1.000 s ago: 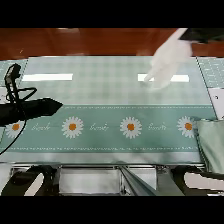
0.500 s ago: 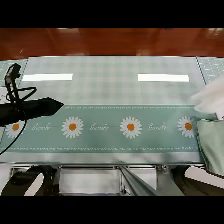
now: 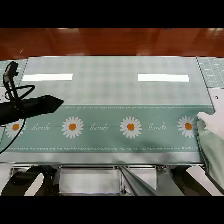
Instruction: Fold the shirts.
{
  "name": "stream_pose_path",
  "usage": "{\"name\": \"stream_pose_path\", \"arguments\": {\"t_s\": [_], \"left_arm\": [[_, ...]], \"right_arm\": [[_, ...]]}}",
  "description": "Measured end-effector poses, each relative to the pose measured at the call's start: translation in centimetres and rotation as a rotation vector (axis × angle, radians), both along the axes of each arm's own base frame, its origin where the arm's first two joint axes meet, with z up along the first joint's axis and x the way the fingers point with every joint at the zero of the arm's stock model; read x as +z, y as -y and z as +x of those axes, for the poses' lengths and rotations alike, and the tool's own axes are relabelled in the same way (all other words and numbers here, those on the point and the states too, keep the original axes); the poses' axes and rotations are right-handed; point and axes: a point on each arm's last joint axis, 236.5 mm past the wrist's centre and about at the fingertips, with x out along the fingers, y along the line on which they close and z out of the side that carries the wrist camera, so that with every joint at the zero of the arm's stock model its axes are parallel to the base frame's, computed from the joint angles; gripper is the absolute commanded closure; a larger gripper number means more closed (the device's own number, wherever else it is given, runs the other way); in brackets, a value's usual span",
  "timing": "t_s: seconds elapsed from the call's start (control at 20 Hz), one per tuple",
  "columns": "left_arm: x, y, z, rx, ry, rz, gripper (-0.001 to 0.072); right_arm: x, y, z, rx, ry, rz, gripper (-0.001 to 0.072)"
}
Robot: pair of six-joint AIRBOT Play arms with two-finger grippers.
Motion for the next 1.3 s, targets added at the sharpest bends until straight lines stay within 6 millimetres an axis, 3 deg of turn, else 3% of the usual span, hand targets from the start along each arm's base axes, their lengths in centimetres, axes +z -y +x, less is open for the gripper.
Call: {"name": "stream_pose_path", "arguments": {"t_s": [0.05, 0.2, 0.35, 0.45, 0.5, 0.6, 0.7, 0.8, 0.85, 0.9, 1.0, 1.15, 1.3], "left_arm": [[0.3, 0.0, 0.3, 0.008, 0.011, -0.009, 0.0615], [0.8, 0.0, 0.8, 0.024, 0.037, -0.021, 0.0615], [1.5, -0.4, 1.9, 0.053, 0.085, -0.026, 0.0614], [2.8, -0.8, 3.0, 0.086, 0.139, -0.032, 0.0611], [3.6, -1.0, 3.6, 0.100, 0.167, -0.035, 0.0611], [5.9, -1.1, 5.3, 0.117, 0.223, -0.048, 0.0611], [8.3, -0.6, 7.5, 0.109, 0.258, -0.058, 0.0611], [9.8, 0.9, 9.8, 0.060, 0.263, -0.056, 0.0612], [9.9, 1.8, 10.6, 0.022, 0.247, -0.048, 0.0612], [9.5, 2.7, 11.2, -0.021, 0.216, -0.030, 0.0612], [6.5, 3.5, 11.6, -0.082, 0.106, 0.044, 0.0612], [0.2, 2.2, 10.2, -0.106, -0.094, 0.193, 0.0612], [-3.9, 0.6, 8.7, -0.104, -0.221, 0.288, 0.0612]], "right_arm": [[-1.1, -0.5, -1.5, -0.033, -0.040, 0.018, 0.0293], [-3.2, -1.5, -4.5, -0.092, -0.125, 0.053, 0.0301], [-3.7, -1.5, -3.6, -0.099, -0.071, 0.045, 0.0307], [-2.8, -0.7, 0.3, -0.076, 0.099, 0.008, 0.0353], [-1.8, -0.4, 3.5, -0.047, 0.229, -0.015, 0.0413], [1.7, -1.4, 11.3, 0.073, 0.524, -0.036, 0.0617], [5.7, -5.6, 19.0, 0.281, 0.777, -0.027, 0.0680], [8.7, -12.8, 24.9, 0.538, 0.949, 0.007, 0.0680], [9.0, -16.7, 26.8, 0.660, 0.983, 0.019, 0.0680], [8.3, -20.7, 28.1, 0.787, 0.975, 0.026, 0.0680], [4.1, -26.3, 28.8, 0.987, 0.824, 0.018, 0.0680], [-4.1, -28.2, 27.3, 1.151, 0.458, -0.048, 0.0680], [-9.1, -27.5, 25.7, 1.214, 0.193, -0.089, 0.0680]]}}
